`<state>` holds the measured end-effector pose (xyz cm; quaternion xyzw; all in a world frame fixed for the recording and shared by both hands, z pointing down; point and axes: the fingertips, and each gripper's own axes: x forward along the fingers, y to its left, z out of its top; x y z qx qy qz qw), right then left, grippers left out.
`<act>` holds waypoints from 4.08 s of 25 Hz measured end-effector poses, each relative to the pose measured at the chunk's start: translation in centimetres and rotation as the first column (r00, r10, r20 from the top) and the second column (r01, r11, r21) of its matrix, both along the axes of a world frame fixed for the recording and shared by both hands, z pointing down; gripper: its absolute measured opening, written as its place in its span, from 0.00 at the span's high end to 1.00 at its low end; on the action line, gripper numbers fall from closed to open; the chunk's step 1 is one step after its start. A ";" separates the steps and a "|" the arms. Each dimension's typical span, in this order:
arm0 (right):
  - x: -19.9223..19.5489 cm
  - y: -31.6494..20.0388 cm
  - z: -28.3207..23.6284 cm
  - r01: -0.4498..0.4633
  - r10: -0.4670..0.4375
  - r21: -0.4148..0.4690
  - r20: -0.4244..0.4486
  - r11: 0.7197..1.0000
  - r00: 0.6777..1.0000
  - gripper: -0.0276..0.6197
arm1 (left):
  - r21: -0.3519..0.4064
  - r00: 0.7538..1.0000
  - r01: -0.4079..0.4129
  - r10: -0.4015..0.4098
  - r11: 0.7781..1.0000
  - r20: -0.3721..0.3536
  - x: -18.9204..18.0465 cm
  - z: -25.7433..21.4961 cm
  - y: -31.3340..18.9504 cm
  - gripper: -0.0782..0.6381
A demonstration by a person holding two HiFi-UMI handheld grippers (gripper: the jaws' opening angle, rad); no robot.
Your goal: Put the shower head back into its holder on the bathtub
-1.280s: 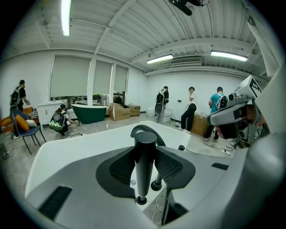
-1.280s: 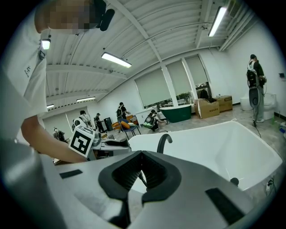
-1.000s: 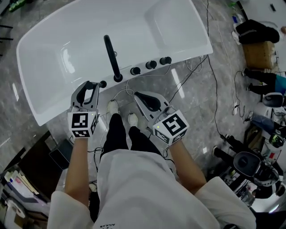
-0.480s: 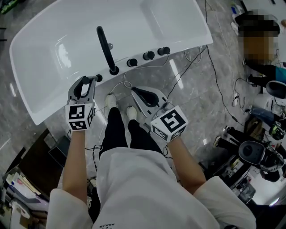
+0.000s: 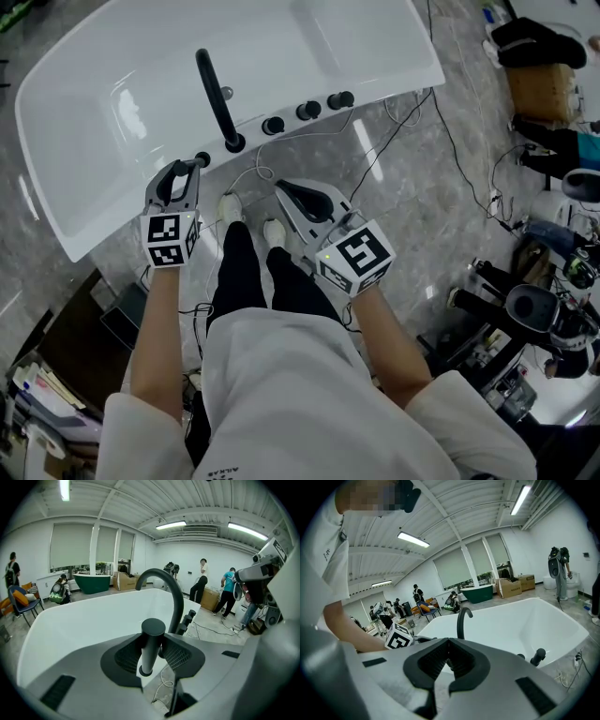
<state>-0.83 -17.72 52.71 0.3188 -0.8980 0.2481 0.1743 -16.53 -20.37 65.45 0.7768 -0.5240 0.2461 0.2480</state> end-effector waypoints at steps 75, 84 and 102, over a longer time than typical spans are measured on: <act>-1.0 3.2 -3.7 0.074 -0.081 0.086 0.078 0.994 0.994 0.93 | 0.098 0.990 0.138 -0.141 0.986 0.023 2.1 -8.8 5.5 0.80; -0.5 3.9 -7.3 0.132 -0.152 0.166 0.110 0.977 0.982 0.93 | 0.194 0.974 0.222 -0.228 0.956 0.010 5.2 -15.5 9.9 0.87; -2.4 5.7 -18.3 0.093 -0.156 0.325 0.173 0.941 0.972 0.93 | 0.407 0.964 0.264 -0.235 0.874 -0.121 1.7 -29.5 12.1 0.88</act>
